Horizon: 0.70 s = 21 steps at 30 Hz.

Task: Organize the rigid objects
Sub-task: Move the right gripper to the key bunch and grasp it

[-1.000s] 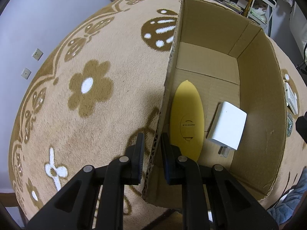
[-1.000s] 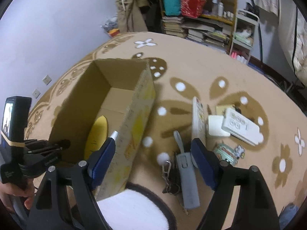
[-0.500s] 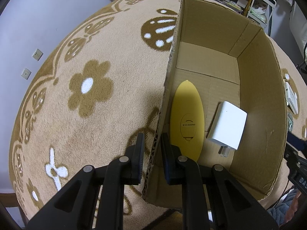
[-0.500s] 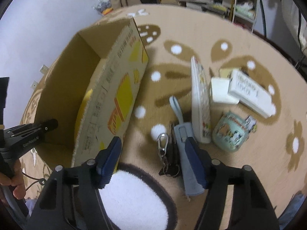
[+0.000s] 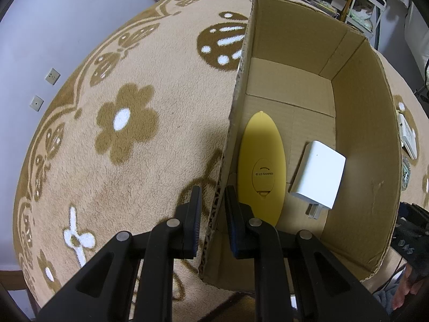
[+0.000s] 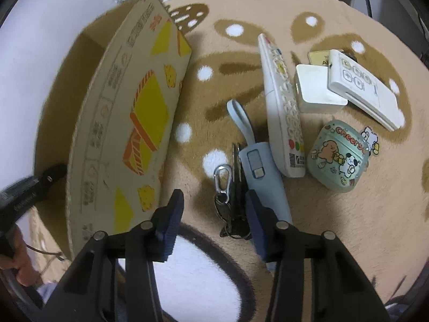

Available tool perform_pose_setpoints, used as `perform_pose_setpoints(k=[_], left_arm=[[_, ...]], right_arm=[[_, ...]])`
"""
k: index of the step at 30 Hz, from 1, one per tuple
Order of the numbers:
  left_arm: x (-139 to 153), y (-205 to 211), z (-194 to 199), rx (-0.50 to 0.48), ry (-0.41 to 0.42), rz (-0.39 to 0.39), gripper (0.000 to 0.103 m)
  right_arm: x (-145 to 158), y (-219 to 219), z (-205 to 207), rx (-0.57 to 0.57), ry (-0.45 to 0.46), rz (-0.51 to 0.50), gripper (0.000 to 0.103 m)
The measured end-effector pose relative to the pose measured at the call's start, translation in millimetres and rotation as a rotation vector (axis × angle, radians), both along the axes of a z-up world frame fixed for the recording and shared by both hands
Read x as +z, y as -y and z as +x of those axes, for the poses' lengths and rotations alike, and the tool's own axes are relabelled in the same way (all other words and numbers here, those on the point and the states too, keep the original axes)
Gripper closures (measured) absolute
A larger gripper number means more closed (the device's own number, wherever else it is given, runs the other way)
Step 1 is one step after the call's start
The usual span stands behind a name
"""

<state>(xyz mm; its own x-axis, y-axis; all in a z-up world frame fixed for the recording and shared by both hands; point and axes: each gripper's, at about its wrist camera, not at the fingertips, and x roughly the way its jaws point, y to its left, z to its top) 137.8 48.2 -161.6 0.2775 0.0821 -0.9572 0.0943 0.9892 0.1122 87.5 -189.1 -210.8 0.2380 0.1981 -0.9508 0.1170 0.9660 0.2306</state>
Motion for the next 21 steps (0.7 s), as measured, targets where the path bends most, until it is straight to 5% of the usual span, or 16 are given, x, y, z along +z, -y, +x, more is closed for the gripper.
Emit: perform_pose_setpoints(k=[8, 21], left_arm=[[-1, 0, -1, -0.002, -0.007, 0.004, 0.086], [-2, 3, -1, -0.005, -0.007, 0.020, 0.086]], right_arm=[[-17, -29, -5, 0.088, -0.006, -0.151, 0.070], [0, -8, -8, 0.006, 0.087, -0.057, 0.084]])
